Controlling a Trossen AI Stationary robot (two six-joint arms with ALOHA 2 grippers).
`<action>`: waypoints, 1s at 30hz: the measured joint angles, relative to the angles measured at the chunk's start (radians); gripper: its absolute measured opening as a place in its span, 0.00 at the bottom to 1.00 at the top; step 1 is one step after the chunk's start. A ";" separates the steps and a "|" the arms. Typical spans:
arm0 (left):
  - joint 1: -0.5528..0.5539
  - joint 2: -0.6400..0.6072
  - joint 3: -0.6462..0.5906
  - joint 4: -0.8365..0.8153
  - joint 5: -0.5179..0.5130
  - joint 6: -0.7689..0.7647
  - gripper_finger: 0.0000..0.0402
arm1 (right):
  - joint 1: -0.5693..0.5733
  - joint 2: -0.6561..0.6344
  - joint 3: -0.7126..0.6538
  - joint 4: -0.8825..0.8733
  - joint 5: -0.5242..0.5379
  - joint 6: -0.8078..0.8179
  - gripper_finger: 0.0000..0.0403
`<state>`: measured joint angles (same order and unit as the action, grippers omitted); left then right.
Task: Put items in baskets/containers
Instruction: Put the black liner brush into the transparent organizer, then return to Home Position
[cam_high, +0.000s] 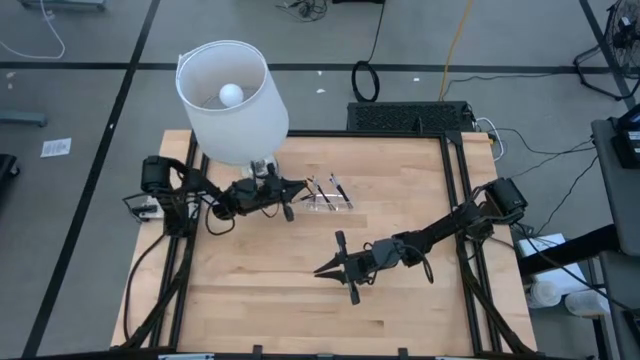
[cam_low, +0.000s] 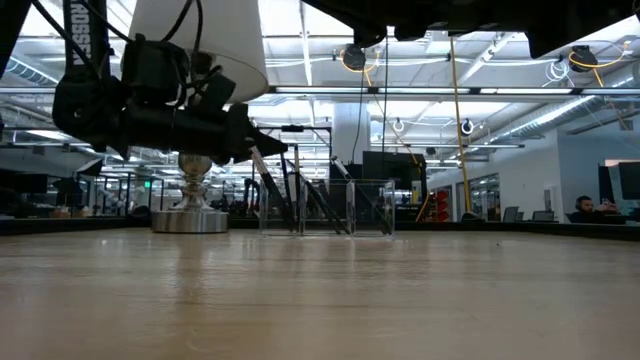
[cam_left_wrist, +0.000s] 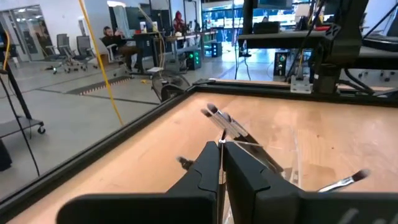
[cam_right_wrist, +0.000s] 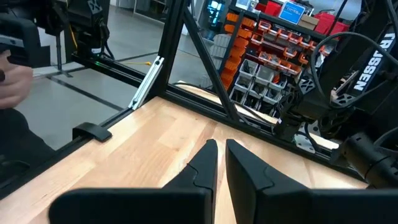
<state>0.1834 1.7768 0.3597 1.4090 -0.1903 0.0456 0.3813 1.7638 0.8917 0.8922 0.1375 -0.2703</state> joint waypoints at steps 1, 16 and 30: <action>0.000 0.007 0.003 0.001 0.000 0.000 0.03 | 0.000 0.000 0.000 0.000 0.000 0.001 0.04; 0.003 0.018 0.007 -0.003 0.002 -0.003 0.21 | 0.000 0.000 0.000 0.007 -0.001 0.023 0.04; -0.089 -0.401 -0.090 -0.084 0.033 0.142 0.38 | 0.001 -0.002 0.000 0.006 -0.001 0.051 0.04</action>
<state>0.0949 1.3754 0.2692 1.3251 -0.1570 0.1879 0.3824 1.7622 0.8918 0.8982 0.1366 -0.2190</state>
